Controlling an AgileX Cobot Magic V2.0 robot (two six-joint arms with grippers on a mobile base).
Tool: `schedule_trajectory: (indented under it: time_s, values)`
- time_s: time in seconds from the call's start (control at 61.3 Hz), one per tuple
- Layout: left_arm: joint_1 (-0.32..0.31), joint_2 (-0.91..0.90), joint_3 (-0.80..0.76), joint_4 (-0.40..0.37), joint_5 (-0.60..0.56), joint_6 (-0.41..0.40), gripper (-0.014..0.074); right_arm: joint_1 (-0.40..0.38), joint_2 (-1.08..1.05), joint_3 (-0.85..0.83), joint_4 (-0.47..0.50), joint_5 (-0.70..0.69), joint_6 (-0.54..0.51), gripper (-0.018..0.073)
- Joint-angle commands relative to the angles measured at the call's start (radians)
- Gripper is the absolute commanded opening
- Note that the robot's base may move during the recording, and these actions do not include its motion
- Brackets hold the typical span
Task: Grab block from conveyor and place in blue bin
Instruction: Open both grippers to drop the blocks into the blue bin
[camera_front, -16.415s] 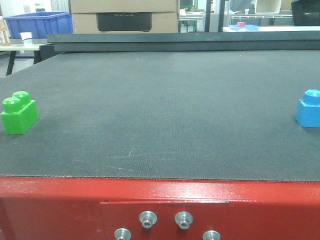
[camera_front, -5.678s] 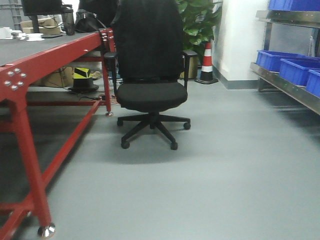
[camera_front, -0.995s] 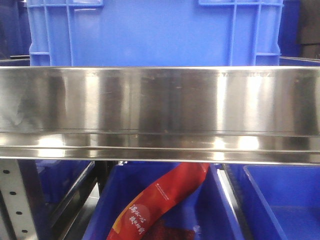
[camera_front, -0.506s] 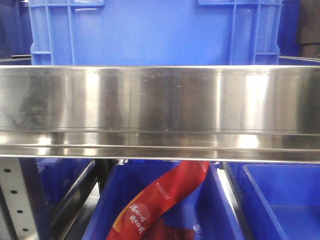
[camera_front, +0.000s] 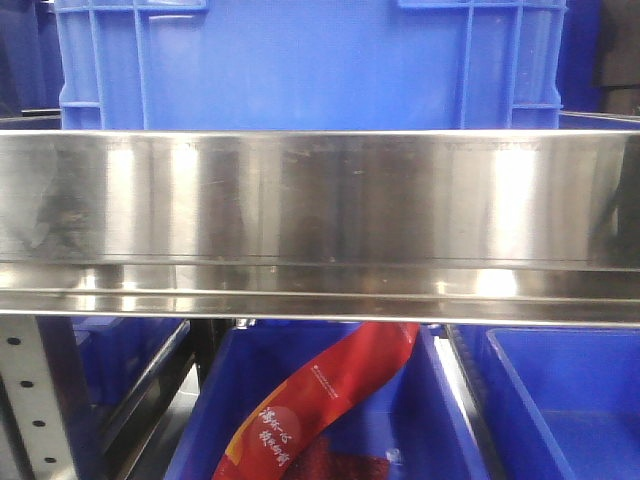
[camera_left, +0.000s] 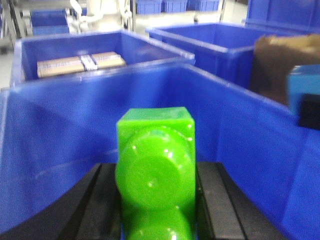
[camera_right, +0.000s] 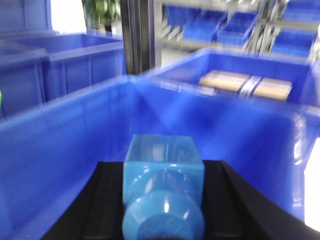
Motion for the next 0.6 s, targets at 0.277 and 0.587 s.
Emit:
schedule_trajectory:
  time_s: [0.277,0.587]
  values:
    - [-0.007,-0.006,-0.012,-0.008,-0.012,-0.001,0.0313,0.002,-0.003,-0.018,0.004,-0.015,-0.007,0.0385]
    - [0.011,-0.084,-0.012,-0.001,-0.010,-0.001,-0.0111,0.000,-0.112,-0.016,0.004,0.003,-0.007,-0.0171]
